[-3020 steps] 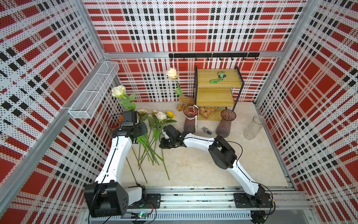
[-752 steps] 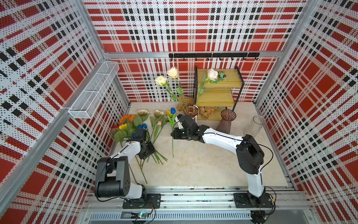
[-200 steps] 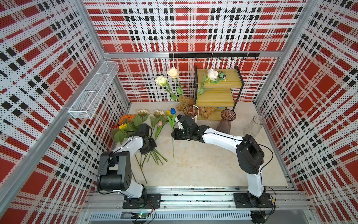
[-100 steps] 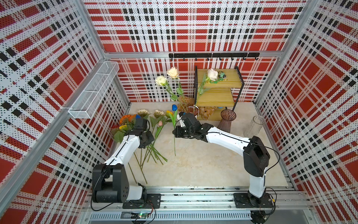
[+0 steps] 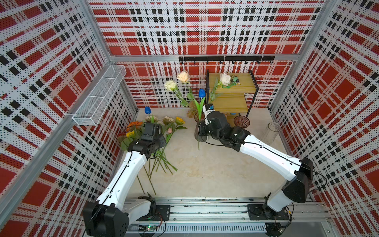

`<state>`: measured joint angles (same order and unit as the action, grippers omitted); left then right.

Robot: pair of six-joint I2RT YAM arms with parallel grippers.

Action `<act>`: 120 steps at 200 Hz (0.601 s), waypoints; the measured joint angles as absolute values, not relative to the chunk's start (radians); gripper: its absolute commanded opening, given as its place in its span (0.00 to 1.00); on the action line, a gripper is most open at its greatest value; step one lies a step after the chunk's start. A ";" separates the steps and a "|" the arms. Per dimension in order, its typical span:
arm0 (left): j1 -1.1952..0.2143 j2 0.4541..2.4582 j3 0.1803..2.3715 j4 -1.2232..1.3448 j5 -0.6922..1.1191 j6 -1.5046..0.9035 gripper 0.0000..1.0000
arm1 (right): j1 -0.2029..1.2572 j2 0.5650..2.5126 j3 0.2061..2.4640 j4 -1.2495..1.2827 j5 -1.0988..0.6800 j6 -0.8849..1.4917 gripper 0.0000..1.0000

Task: Arrange the flowers in different vases according to their variety
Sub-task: Pick up the flower at the center of the board, then insert the flower into the vase.

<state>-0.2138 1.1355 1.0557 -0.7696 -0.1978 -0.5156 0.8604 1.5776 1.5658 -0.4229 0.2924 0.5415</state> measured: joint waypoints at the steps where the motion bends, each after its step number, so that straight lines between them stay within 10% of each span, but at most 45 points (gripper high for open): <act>1: -0.216 1.134 1.056 -0.769 -0.199 -0.516 0.00 | 0.860 1.575 1.565 -0.422 0.298 0.540 0.00; 120: -0.564 1.199 1.290 -0.731 -0.583 -0.553 0.00 | 0.524 1.292 1.251 -0.165 0.688 0.312 0.00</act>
<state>-0.5644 1.1992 1.2903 -0.7311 -0.5831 -0.5526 0.5240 1.2922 1.2510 -0.1654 0.6880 0.3122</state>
